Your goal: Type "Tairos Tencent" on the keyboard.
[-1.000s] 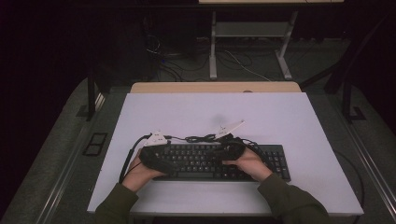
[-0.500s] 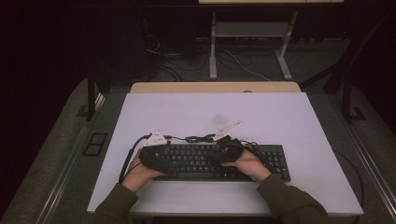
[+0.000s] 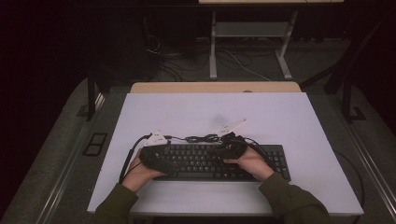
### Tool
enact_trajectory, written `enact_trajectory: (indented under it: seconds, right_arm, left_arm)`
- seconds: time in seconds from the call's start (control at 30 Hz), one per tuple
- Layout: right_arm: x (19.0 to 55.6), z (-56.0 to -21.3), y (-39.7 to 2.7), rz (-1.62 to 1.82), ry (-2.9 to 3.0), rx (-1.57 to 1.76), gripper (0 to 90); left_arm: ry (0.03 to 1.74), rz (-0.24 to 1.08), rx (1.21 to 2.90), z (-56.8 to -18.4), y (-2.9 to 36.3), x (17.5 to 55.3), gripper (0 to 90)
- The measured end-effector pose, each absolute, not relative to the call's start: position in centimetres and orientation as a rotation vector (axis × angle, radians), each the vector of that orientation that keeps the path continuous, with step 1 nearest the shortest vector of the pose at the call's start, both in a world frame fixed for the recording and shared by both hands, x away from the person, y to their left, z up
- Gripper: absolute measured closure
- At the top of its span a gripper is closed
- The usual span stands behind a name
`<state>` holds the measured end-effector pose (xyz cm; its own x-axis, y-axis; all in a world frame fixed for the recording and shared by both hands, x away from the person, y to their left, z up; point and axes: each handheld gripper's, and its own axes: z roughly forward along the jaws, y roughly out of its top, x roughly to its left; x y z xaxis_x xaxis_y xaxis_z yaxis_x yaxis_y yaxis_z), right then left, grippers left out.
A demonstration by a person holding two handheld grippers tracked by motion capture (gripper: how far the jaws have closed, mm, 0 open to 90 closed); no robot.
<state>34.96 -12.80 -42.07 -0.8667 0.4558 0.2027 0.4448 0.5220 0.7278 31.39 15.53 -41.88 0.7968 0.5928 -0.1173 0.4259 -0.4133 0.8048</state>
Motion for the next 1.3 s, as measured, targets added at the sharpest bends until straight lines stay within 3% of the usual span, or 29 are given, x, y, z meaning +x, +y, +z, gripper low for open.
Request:
enact_trajectory:
  seconds: [0.33,0.6,0.7,1.17,1.3]
  right_arm:
    - [35.0,-41.5,-13.4,1.356,2.694,0.824,74.4]
    - [35.0,-41.2,-13.7,1.409,2.656,0.816,44.6]
    - [34.9,-41.0,-13.7,1.404,2.639,0.811,38.7]
    - [34.9,-40.8,-14.1,1.412,2.61,0.829,33.9]
    - [34.9,-40.8,-14.2,1.416,2.605,0.83,33.6]
  left_arm:
    - [0.756,0.231,2.066,-41.8,15.5,31.3,0.0]
    - [0.758,0.233,2.069,-41.8,15.5,31.3,0.0]
    - [0.758,0.233,2.069,-41.8,15.5,31.3,0.0]
    - [0.743,0.247,2.076,-41.7,15.5,31.3,0.9]
    - [0.744,0.245,2.074,-41.5,15.6,31.4,5.3]
